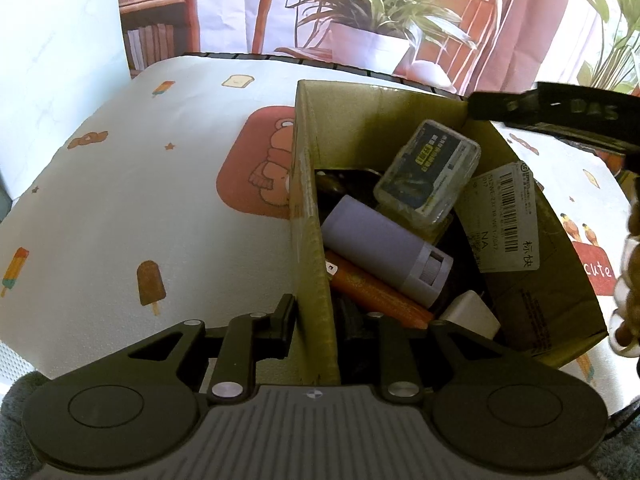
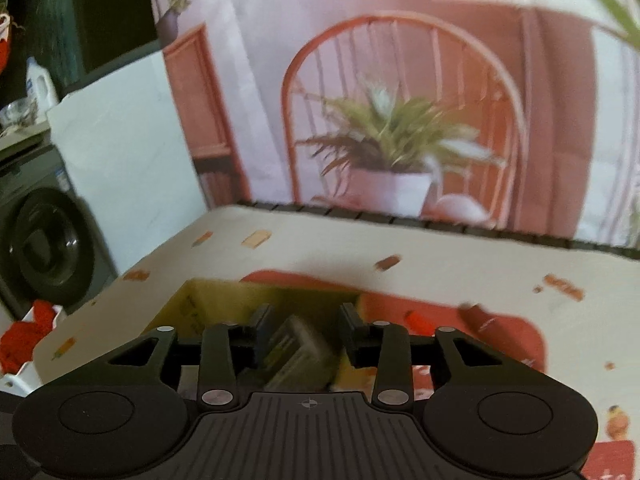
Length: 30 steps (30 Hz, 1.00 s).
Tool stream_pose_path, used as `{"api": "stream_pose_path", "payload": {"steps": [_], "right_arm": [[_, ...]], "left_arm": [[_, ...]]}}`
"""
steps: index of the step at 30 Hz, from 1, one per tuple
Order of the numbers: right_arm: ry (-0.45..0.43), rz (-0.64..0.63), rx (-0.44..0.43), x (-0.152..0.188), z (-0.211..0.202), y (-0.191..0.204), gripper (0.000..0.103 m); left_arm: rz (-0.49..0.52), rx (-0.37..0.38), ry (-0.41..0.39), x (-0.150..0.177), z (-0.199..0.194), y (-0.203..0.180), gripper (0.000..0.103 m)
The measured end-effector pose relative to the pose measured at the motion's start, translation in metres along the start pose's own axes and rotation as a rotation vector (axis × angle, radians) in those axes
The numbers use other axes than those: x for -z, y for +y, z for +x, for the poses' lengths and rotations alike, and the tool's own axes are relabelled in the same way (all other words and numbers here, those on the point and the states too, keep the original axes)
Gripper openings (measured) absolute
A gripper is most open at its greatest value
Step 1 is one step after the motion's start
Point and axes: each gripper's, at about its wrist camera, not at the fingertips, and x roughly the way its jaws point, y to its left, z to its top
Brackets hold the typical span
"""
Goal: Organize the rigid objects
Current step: 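Carry the clear box over the box and release it inside, then move the right gripper back toward the white-and-red marker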
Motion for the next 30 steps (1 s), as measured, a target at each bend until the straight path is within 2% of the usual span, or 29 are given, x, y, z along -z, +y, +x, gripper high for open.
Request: {"api": "stream_pose_path", "payload": {"steps": [2,6,7,9,15,18,27,30], "right_arm": [[-0.031,-0.002,0.026,0.000,-0.009,-0.006,0.045],[-0.075,-0.015,0.104,0.005,-0.023,-0.016,0.066],[-0.077,-0.019,0.127,0.007,-0.025,-0.019,0.068],[-0.075,-0.021,0.163,0.012,-0.027,-0.026,0.080],[-0.052,0.004,0.236,0.030,-0.027,-0.041,0.099],[-0.045,0.004,0.269,0.038,-0.028,-0.045,0.103],[-0.011,-0.004,0.324,0.051,-0.021,-0.051,0.103],[0.001,-0.014,0.346,0.055,-0.016,-0.051,0.103]], "left_arm": [[-0.001,0.000,0.001,0.000,0.000,0.000,0.025],[-0.005,0.001,0.004,0.000,0.001,0.001,0.025],[-0.005,0.000,0.005,-0.001,0.001,0.001,0.025],[-0.006,-0.002,0.005,-0.001,0.001,0.001,0.025],[-0.006,-0.006,0.006,-0.001,0.001,0.000,0.026],[-0.008,-0.009,0.006,-0.001,0.000,0.001,0.027],[-0.008,-0.011,0.005,-0.001,0.000,0.001,0.028],[-0.007,-0.013,0.005,-0.001,0.000,0.001,0.031]]}}
